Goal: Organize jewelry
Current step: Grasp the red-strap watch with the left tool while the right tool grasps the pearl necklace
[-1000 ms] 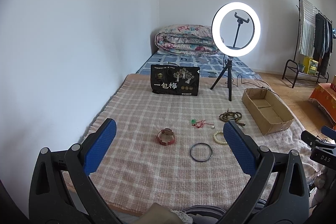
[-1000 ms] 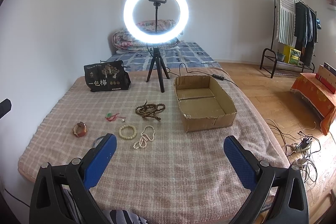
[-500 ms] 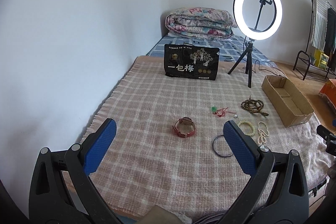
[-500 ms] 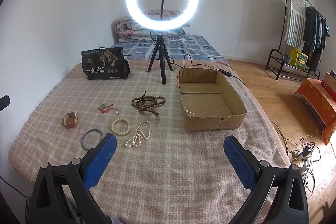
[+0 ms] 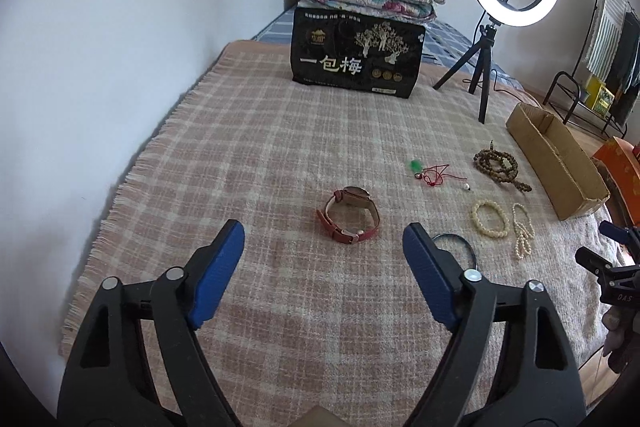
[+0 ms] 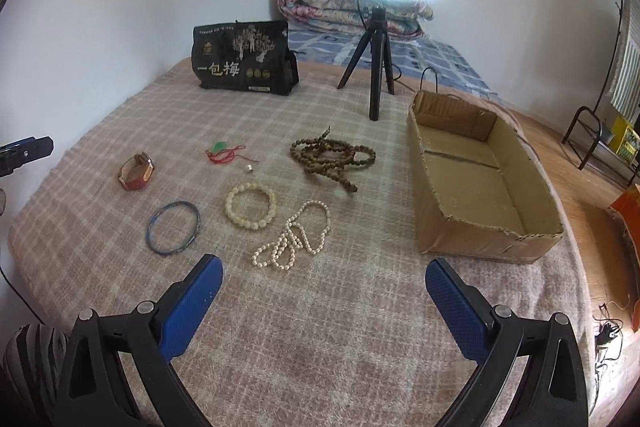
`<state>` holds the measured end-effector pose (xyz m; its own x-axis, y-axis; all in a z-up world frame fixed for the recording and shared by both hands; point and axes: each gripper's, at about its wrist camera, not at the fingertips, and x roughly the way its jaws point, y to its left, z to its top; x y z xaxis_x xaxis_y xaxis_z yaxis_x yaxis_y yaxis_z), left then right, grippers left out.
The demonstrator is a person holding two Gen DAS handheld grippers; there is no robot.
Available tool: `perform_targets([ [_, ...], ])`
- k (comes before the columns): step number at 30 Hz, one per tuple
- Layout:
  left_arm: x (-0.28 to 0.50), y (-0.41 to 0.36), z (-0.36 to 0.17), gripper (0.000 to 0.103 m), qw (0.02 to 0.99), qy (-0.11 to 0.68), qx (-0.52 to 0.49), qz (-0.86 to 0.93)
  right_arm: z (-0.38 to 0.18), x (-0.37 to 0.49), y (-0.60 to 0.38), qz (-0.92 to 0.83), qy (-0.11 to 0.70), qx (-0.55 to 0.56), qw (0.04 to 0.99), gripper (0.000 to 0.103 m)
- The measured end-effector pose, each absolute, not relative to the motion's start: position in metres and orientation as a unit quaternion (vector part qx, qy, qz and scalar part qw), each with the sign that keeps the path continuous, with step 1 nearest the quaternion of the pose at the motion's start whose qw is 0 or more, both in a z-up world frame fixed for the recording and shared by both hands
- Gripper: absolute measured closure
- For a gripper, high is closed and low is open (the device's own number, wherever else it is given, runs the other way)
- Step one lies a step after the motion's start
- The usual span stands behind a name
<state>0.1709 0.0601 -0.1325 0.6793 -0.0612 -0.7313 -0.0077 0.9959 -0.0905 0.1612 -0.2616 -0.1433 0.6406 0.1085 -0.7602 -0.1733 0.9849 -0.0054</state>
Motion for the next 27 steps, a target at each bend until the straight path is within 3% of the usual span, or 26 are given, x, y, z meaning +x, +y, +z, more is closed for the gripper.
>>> perform_targets([
  [5, 0.199, 0.061, -0.16, 0.029, 0.902, 0.43, -0.043, -0.021, -0.168, 0.182, -0.254, 0.107, 0.449, -0.046, 0.886, 0.003],
  [10, 0.223, 0.063, -0.185, 0.041, 0.882, 0.467, -0.056, -0.033, -0.188, 0.205, -0.247, 0.131, 0.487, -0.04, 0.863, 0.009],
  [17, 0.242, 0.068, -0.199, 0.043, 0.871, 0.483, -0.082, -0.041, -0.209, 0.232, -0.25, 0.126, 0.523, -0.024, 0.843, 0.021],
  [21, 0.251, 0.066, -0.207, 0.048, 0.865, 0.493, -0.085, -0.044, -0.21, 0.237, -0.245, 0.129, 0.524, -0.032, 0.842, 0.022],
  [27, 0.256, 0.061, -0.218, 0.053, 0.858, 0.503, -0.09, -0.048, -0.21, 0.24, -0.232, 0.141, 0.525, -0.048, 0.838, 0.045],
])
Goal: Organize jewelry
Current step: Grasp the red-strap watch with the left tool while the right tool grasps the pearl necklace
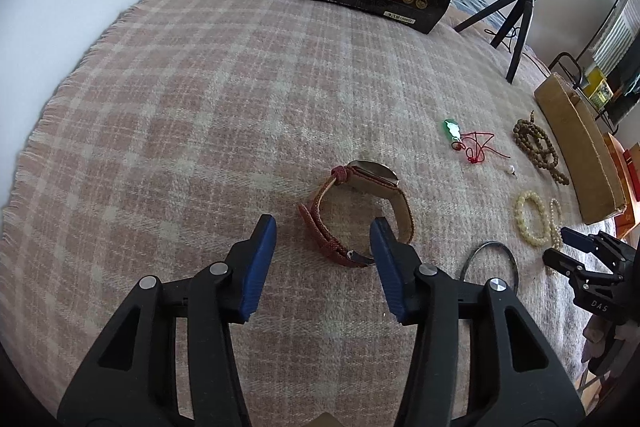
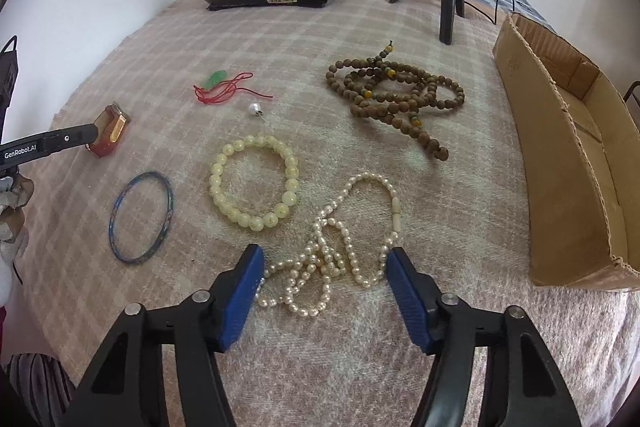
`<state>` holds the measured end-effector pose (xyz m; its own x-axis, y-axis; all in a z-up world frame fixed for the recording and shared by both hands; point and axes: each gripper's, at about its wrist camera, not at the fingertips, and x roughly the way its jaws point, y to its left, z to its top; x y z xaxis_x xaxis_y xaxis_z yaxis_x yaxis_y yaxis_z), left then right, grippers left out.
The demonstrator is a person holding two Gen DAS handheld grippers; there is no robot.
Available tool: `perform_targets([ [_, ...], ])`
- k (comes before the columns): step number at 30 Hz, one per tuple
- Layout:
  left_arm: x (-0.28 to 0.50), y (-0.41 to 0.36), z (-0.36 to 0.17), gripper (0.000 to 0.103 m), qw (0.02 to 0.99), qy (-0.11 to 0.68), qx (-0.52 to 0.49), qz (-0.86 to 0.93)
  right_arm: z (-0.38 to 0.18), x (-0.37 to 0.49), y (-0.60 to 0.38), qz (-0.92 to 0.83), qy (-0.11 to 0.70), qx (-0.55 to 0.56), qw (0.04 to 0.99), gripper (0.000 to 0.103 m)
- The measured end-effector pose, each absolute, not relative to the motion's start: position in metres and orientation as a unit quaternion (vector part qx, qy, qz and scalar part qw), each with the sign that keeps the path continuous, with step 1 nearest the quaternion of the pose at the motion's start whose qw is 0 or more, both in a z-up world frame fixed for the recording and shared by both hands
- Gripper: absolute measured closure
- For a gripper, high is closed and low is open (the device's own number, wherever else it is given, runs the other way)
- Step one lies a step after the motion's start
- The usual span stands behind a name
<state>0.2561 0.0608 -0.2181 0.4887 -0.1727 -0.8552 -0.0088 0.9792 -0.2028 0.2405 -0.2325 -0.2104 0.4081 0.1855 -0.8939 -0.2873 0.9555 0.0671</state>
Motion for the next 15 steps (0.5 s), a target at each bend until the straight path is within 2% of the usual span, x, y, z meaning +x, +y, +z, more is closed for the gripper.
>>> perform_targets([
  [4, 0.258, 0.059, -0.221, 0.059, 0.855, 0.507, -0.093, -0.048, -0.209, 0.242, -0.233, 0.152, 0.526, -0.036, 0.836, 0.073],
  [7, 0.26, 0.057, -0.224, 0.065, 0.855, 0.509, -0.093, -0.048, -0.21, 0.243, -0.239, 0.15, 0.526, -0.02, 0.837, 0.085],
  [15, 0.264, 0.057, -0.226, 0.083, 0.854, 0.509, -0.093, -0.047, -0.209, 0.241, -0.241, 0.146, 0.522, -0.022, 0.84, 0.094],
])
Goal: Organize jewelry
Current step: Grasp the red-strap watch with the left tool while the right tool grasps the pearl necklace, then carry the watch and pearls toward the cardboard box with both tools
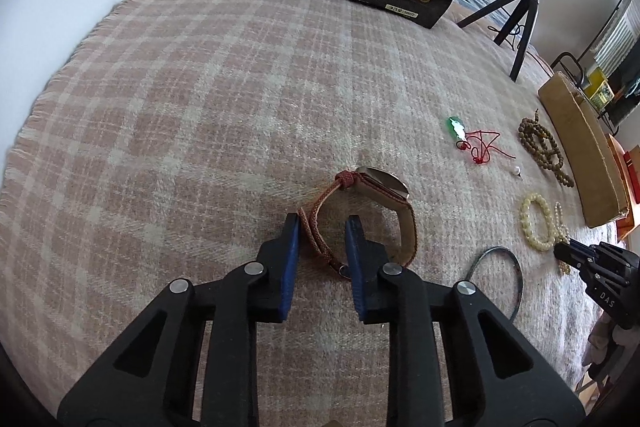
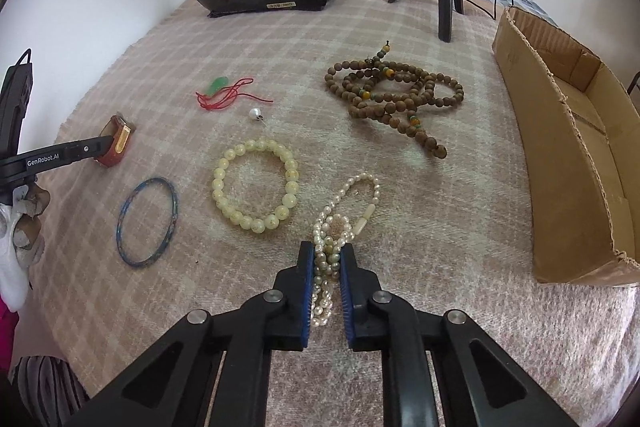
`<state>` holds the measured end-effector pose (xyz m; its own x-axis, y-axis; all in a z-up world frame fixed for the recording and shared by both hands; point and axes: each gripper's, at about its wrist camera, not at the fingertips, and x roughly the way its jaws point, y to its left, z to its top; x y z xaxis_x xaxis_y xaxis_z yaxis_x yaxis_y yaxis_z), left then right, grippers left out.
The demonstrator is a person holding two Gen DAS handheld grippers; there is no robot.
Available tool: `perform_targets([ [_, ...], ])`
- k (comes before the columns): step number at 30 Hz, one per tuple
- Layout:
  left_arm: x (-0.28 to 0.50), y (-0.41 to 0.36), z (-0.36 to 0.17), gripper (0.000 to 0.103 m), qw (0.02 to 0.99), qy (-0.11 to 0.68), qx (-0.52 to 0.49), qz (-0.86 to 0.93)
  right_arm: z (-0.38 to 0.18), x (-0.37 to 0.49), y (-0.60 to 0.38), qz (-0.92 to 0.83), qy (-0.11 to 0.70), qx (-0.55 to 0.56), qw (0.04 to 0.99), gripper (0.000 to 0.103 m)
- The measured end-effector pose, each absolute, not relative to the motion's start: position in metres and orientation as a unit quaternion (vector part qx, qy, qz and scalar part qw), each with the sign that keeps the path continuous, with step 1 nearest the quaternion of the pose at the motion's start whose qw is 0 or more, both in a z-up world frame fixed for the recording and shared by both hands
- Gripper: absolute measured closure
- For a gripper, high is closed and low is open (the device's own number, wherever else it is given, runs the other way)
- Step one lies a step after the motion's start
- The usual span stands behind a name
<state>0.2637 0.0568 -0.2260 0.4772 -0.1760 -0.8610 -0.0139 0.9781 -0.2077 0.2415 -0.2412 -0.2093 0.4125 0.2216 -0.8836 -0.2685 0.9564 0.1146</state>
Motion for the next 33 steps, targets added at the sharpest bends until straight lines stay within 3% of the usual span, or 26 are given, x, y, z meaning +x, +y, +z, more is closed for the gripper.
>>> perform_targets([
  [4, 0.263, 0.056, -0.224, 0.094, 0.856, 0.506, -0.092, -0.049, -0.207, 0.238, -0.242, 0.147, 0.518, -0.018, 0.842, 0.094],
  [6, 0.261, 0.055, -0.222, 0.095, 0.859, 0.503, -0.09, -0.047, -0.204, 0.236, -0.243, 0.148, 0.514, -0.017, 0.844, 0.094],
  [33, 0.226, 0.009, -0.141, 0.096, 0.892, 0.435, -0.068, -0.106, -0.083, 0.185, -0.287, 0.14, 0.404, 0.001, 0.904, 0.095],
])
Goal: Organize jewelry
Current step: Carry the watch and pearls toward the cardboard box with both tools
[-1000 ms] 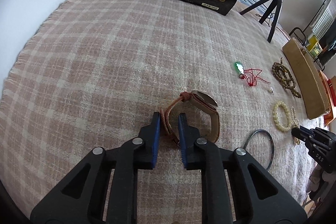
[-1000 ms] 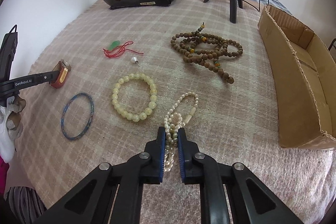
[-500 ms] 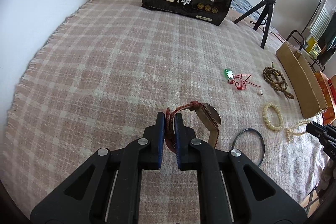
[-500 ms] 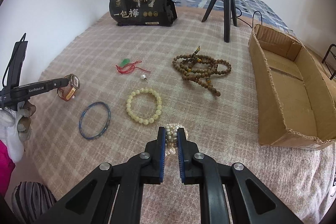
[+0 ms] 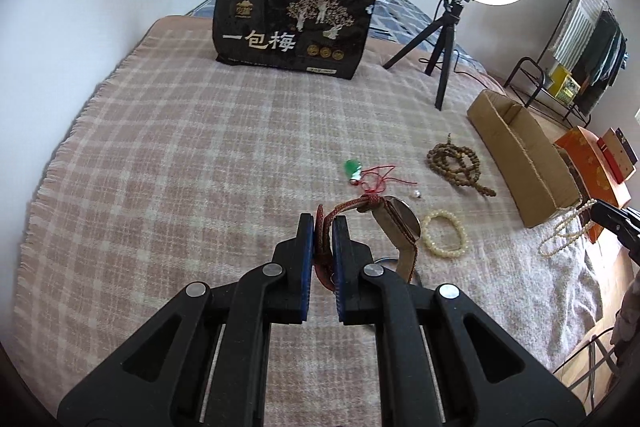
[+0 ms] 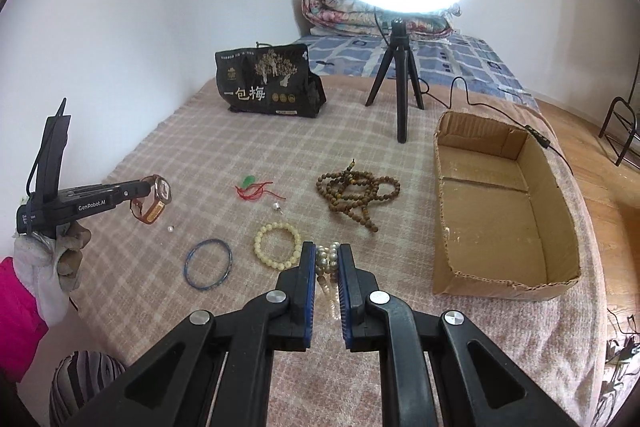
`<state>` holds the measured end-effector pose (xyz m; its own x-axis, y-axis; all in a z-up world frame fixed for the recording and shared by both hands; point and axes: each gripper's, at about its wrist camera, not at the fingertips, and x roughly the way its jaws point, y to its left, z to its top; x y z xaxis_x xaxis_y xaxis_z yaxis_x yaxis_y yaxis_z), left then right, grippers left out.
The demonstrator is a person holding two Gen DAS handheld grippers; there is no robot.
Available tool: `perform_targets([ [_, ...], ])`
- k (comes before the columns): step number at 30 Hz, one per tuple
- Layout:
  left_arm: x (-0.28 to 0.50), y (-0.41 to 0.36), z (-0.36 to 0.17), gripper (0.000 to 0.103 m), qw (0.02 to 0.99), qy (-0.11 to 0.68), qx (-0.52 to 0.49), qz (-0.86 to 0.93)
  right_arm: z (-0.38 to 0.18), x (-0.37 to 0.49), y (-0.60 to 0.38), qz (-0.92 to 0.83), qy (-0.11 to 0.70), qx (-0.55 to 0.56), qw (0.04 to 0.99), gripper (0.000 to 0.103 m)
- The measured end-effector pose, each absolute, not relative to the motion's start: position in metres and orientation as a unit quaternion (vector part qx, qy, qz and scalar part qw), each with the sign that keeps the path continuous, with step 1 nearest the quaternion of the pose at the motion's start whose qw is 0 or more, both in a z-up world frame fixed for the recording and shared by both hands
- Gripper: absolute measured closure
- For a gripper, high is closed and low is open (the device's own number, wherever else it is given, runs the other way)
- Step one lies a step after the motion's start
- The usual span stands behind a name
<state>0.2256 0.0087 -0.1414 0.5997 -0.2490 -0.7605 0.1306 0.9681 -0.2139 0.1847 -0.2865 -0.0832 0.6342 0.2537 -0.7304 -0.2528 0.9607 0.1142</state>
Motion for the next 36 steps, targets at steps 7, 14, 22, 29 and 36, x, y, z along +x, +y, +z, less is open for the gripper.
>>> perform_targets([
  [7, 0.234, -0.041, -0.12, 0.096, 0.89, 0.424, -0.055, -0.157, -0.053, 0.181, -0.316, 0.122, 0.38, 0.004, 0.917, 0.095],
  [14, 0.252, -0.102, -0.104, 0.096, 0.886, 0.414, -0.031, -0.206, -0.037, 0.19, -0.351, 0.094, 0.364, 0.011, 0.927, 0.095],
  [22, 0.286, -0.172, -0.094, 0.096, 0.882, 0.404, -0.013, -0.244, -0.034, 0.209, -0.386, 0.068, 0.359, 0.008, 0.931, 0.095],
  [29, 0.323, -0.23, -0.108, 0.096, 0.872, 0.414, -0.014, -0.26, -0.053, 0.227, -0.42, 0.052, 0.369, 0.019, 0.928, 0.095],
  [36, 0.349, -0.273, -0.125, 0.096, 0.868, 0.421, 0.001, -0.263, -0.078, 0.24, -0.447, 0.041, 0.384, 0.032, 0.922, 0.095],
])
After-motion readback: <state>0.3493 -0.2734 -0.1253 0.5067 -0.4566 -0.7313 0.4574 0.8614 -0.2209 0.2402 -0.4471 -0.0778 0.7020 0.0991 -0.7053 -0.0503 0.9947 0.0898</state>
